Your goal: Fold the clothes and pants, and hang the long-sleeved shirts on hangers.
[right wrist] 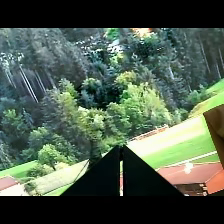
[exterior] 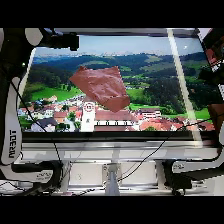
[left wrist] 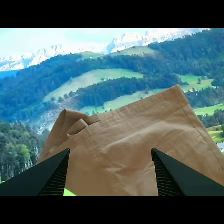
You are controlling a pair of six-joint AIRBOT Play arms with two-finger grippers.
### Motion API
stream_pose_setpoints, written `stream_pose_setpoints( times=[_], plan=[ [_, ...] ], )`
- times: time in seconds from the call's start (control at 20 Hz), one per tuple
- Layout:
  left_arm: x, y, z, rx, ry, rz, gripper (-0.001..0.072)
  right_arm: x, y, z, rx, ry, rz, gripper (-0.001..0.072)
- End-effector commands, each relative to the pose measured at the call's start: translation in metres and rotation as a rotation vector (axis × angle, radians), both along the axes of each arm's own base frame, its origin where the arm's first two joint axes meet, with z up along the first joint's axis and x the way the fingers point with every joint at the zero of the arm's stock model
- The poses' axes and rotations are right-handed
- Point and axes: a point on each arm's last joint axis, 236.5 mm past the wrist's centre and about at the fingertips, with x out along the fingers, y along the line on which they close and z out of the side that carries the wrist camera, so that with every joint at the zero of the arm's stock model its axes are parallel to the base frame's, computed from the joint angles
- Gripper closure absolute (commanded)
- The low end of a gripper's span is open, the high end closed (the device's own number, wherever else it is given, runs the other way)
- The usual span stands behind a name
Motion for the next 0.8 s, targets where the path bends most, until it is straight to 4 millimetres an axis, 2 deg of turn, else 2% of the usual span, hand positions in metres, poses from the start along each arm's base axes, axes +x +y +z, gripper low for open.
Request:
stream_pose_setpoints(
  times=[0.0,0.2,0.35,0.45,0.6,0.7,0.75],
  plan=[
    [0.000,0.001,0.000,0.001,0.001,0.001,0.0133,0.000,0.000,0.000,0.000,0.000,0.000,0.0690],
    [0.000,0.001,0.000,0.001,0.000,0.001,0.0133,0.001,0.001,0.000,0.004,-0.006,0.001,0.0690],
    [0.000,0.000,0.000,0.000,0.000,0.001,0.0133,0.014,0.025,0.000,0.107,-0.061,0.010,0.0689],
    [0.000,0.000,0.000,-0.020,0.006,0.016,0.0133,0.038,0.050,0.007,0.218,-0.171,0.019,0.0679],
    [0.001,-0.001,-0.003,-0.053,0.020,0.044,0.0133,0.066,0.112,0.024,0.467,-0.292,0.042,0.0679],
    [0.003,-0.001,-0.007,-0.050,0.027,0.044,0.0133,0.069,0.143,0.018,0.488,-0.271,0.112,0.0680],
    [0.004,-0.002,-0.010,-0.048,0.034,0.045,0.0132,0.065,0.165,0.010,0.492,-0.230,0.183,0.0679]
  ],
)
